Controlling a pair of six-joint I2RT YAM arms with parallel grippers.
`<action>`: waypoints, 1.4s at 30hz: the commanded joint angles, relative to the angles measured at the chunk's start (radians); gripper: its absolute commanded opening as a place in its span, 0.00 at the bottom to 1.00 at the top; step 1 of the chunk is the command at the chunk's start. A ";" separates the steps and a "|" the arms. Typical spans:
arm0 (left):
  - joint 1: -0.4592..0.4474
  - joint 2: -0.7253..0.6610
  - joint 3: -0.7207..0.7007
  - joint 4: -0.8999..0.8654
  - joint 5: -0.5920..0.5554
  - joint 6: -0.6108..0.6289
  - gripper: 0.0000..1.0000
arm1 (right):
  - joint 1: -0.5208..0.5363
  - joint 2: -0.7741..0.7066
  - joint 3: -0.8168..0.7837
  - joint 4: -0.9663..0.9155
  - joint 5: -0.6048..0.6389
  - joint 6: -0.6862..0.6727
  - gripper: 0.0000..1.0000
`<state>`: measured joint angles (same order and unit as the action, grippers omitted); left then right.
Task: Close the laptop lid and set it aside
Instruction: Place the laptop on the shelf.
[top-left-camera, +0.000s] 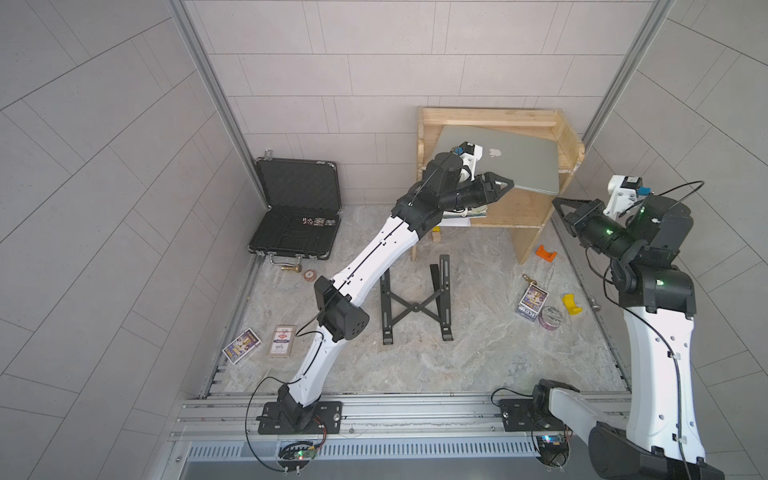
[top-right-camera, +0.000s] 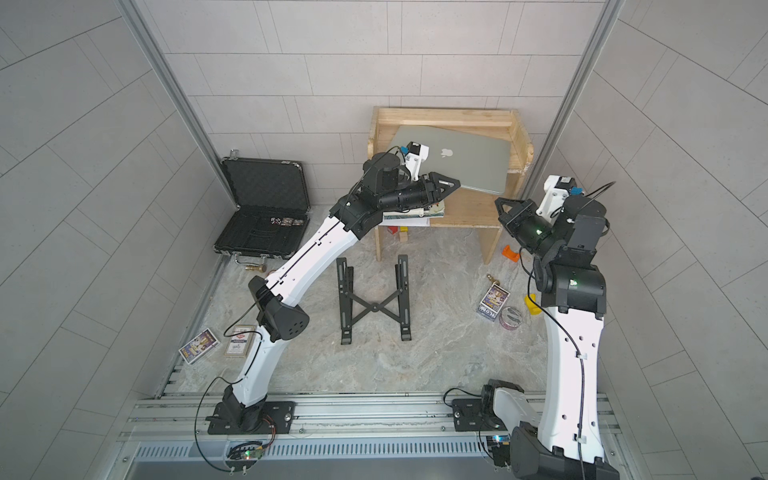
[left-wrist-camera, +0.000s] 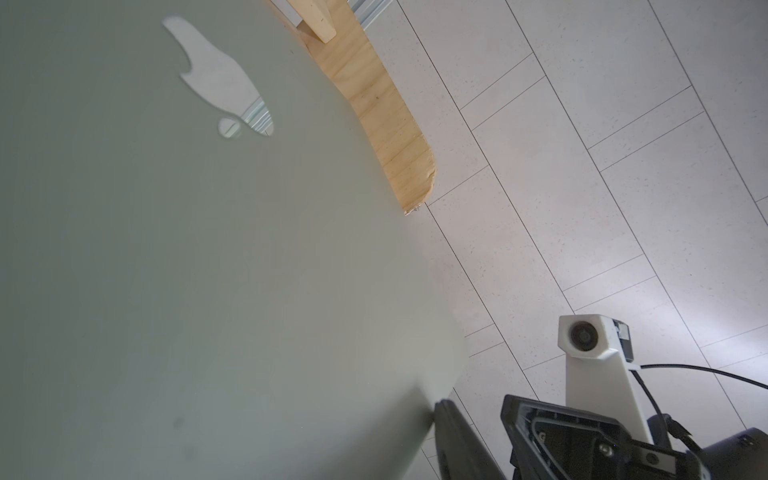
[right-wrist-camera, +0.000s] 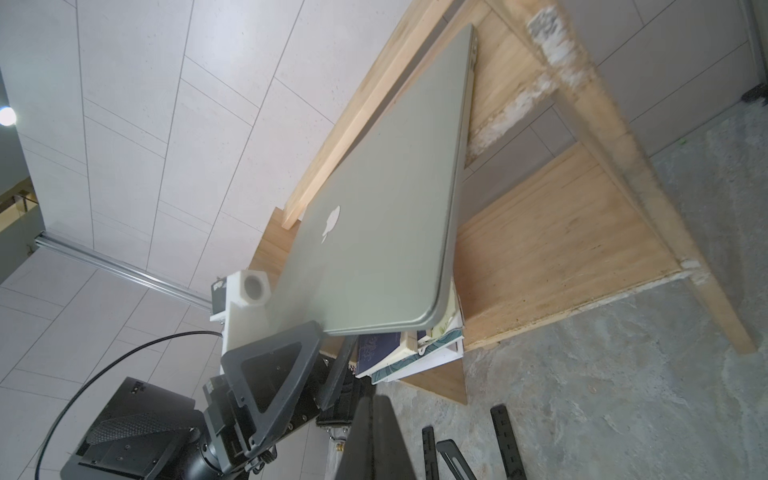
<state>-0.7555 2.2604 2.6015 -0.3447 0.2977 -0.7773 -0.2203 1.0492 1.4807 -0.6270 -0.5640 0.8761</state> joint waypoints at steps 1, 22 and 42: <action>0.020 -0.048 -0.034 -0.019 -0.048 0.047 0.49 | 0.025 0.023 0.000 -0.029 -0.003 -0.046 0.00; -0.079 -0.551 -0.632 0.112 -0.131 0.193 0.52 | 0.100 0.323 0.291 -0.102 0.040 -0.098 0.00; -0.072 -1.209 -1.372 0.048 -0.296 0.220 0.54 | 0.088 0.530 0.512 -0.198 0.012 -0.126 0.00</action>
<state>-0.8352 1.0897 1.2579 -0.2668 0.0368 -0.5747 -0.1265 1.5681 1.9503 -0.8593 -0.5488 0.7692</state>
